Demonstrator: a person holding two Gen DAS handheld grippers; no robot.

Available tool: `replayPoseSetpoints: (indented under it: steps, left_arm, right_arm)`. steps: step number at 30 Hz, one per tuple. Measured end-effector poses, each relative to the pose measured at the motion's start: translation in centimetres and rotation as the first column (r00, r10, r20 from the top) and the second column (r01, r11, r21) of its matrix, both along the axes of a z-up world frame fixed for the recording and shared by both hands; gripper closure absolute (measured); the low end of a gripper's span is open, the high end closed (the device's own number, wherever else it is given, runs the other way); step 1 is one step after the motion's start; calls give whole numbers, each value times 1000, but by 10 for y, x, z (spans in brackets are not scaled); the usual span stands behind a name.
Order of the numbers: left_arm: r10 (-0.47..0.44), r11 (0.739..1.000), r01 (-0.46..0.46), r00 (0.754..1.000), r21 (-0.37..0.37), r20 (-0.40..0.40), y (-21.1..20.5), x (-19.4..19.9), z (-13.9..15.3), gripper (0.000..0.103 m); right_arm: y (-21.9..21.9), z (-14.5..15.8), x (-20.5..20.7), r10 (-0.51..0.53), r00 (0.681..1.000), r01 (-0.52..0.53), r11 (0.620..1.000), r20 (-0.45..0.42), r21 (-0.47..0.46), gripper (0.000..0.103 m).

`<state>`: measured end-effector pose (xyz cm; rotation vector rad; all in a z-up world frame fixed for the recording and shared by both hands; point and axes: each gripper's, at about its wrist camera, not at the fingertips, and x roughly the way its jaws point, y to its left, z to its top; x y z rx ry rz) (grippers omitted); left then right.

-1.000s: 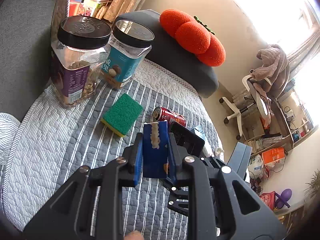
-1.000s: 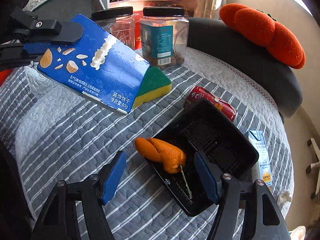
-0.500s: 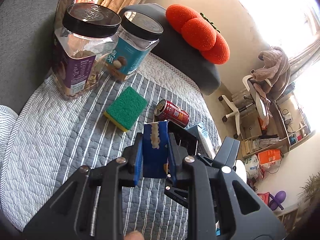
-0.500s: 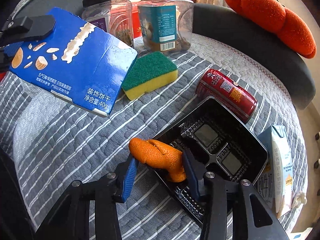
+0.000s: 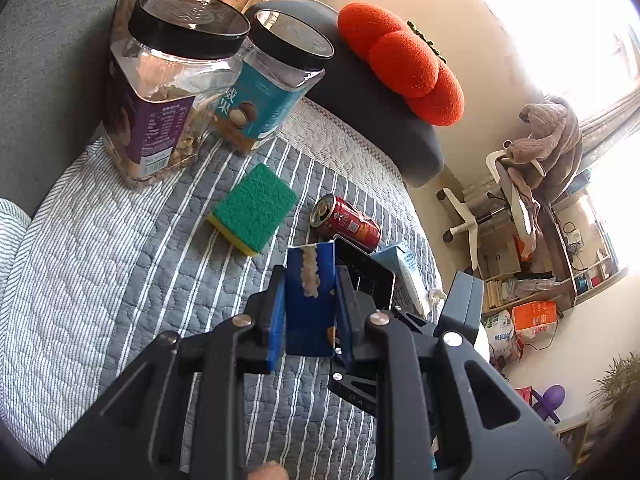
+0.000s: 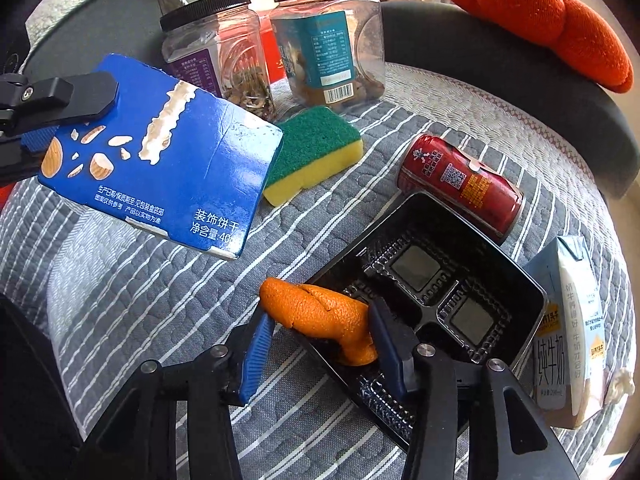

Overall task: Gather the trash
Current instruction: 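Grasp the orange peel in the black tray with the right gripper while the left holds the box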

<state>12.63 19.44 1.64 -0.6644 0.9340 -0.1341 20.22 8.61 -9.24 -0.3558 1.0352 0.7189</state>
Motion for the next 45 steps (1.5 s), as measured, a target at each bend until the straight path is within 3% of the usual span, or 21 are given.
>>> replayPoseSetpoints:
  steps: [12, 22, 28, 35, 40, 45]
  left_arm:
    - [2, 1000, -3, 1000, -2, -7, 0, 1, -2, 78]
    - [6, 1000, -6, 1000, -7, -16, 0, 1, -4, 78]
    - [9, 1000, -9, 1000, -11, -20, 0, 0, -4, 78]
    - [17, 1000, -17, 1000, -16, -23, 1, -1, -5, 78]
    - [19, 1000, -19, 1000, -16, -22, 0, -1, -5, 78]
    - [13, 1000, -13, 1000, -12, -21, -1, -2, -4, 78]
  right_arm:
    - [0, 7, -2, 7, 999, -3, 997, -41, 82, 60]
    - [-2, 4, -1, -18, 997, 25, 996, -74, 91, 58]
    - [-1, 1, 1, -26, 996, 34, 995, -88, 94, 48]
    - [0, 4, 0, -29, 998, 35, 995, -63, 95, 48]
    - [0, 5, 1, -30, 998, 35, 995, -51, 97, 60]
    - [-4, 12, 4, -46, 997, 54, 987, -57, 148, 80]
